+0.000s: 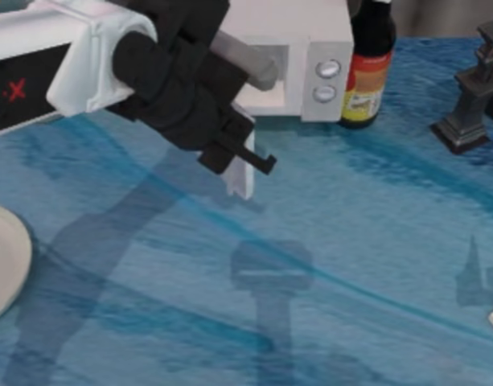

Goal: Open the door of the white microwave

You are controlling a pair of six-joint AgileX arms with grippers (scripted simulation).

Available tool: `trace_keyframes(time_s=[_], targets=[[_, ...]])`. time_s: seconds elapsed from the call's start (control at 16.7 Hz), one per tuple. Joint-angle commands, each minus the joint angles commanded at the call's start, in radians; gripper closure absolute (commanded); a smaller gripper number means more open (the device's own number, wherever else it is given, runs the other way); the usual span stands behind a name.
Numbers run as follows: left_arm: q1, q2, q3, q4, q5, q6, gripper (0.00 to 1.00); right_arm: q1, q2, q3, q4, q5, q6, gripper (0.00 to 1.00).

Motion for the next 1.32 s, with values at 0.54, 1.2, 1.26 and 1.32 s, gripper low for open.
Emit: trace_keyframes(time_s=[0.54,1.2,1.26,1.32], targets=[[0.009,-0.009,-0.015,-0.004,0.022,0.029,1.0,0.0,0.0,0.0,0.0,0.0,0.0,0.0],[0.059,-0.05,-0.057,-0.015,0.088,0.157,1.0,0.0,0.0,0.0,0.0,0.0,0.0,0.0],[0.059,-0.05,-0.057,-0.015,0.088,0.157,1.0,0.0,0.0,0.0,0.0,0.0,0.0,0.0],[0.059,-0.05,-0.057,-0.015,0.088,0.157,1.0,0.0,0.0,0.0,0.0,0.0,0.0,0.0]])
